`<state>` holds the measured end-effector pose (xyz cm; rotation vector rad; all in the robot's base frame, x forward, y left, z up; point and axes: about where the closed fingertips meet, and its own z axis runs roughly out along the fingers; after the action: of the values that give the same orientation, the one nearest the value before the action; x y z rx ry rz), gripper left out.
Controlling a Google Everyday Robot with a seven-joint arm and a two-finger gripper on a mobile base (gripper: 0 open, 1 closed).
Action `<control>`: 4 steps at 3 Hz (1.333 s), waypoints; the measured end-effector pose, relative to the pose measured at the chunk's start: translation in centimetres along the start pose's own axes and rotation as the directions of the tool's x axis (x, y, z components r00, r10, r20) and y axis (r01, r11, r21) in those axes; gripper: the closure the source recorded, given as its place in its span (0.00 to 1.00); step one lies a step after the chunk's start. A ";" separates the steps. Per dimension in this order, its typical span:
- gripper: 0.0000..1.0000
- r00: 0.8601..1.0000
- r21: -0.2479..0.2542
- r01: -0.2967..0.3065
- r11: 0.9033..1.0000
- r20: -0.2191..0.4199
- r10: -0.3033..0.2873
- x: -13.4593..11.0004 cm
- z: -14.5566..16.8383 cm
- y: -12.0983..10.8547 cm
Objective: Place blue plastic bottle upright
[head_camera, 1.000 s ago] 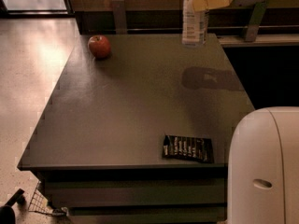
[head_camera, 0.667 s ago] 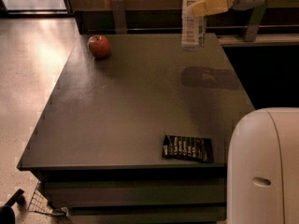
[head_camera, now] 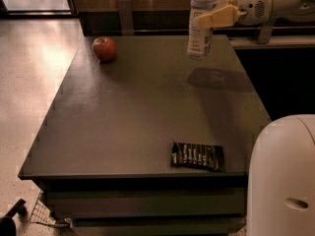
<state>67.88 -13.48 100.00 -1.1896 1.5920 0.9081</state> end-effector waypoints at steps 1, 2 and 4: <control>1.00 1.000 0.013 0.029 0.999 0.003 -0.029 1.3 0.3 0.1; 1.00 0.998 0.020 0.052 0.998 -0.022 -0.052 3.4 0.5 0.2; 1.00 0.996 0.004 0.057 0.998 -0.063 -0.057 7.2 1.8 -0.3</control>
Offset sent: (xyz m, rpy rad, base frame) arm -0.0173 -0.0119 -0.0624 -0.0752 -0.0709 -0.0108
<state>67.85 -13.93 92.59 -1.2643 1.6011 0.8363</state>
